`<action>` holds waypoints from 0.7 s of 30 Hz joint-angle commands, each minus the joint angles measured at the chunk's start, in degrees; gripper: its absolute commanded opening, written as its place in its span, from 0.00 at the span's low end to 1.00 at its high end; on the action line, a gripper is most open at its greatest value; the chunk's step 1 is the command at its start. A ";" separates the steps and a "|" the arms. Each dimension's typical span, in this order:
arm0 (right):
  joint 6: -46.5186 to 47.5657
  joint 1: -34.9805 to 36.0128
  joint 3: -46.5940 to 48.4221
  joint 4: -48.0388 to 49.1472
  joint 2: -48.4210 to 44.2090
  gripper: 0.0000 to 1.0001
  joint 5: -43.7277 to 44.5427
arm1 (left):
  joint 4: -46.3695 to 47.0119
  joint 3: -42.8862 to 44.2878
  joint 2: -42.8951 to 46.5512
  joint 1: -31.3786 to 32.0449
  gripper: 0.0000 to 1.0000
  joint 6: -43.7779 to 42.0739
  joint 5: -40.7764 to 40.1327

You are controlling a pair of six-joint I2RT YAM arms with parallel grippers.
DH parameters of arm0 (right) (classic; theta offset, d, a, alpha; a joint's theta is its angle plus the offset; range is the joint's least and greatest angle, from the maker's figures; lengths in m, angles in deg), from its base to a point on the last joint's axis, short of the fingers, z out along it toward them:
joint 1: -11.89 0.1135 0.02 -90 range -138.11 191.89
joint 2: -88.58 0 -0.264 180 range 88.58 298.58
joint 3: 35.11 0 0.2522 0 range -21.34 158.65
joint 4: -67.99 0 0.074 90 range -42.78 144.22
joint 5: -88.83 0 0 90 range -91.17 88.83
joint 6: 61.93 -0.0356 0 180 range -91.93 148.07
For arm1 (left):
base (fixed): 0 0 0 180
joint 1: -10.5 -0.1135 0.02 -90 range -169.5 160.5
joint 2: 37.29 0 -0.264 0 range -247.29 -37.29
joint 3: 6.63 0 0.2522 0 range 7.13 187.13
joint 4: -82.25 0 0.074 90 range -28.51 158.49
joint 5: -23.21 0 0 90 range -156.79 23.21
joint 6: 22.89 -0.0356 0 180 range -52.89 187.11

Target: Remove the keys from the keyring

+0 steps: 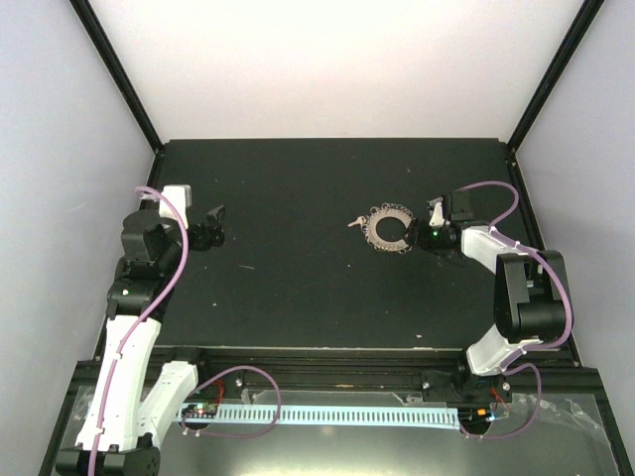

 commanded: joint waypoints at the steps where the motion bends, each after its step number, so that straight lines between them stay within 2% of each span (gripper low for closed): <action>1: -1.06 1.07 -0.06 2.21 1.09 0.67 0.62 | 1.53 -0.45 1.08 0.10 0.99 -2.49 -2.09; 16: -0.83 2.88 -1.24 3.10 2.89 0.51 4.63 | 1.83 -1.88 1.74 0.19 0.99 -1.84 -1.24; 21: -0.78 2.96 -0.32 1.47 3.72 0.51 4.94 | 1.83 -2.08 2.04 0.14 0.99 -1.65 -1.01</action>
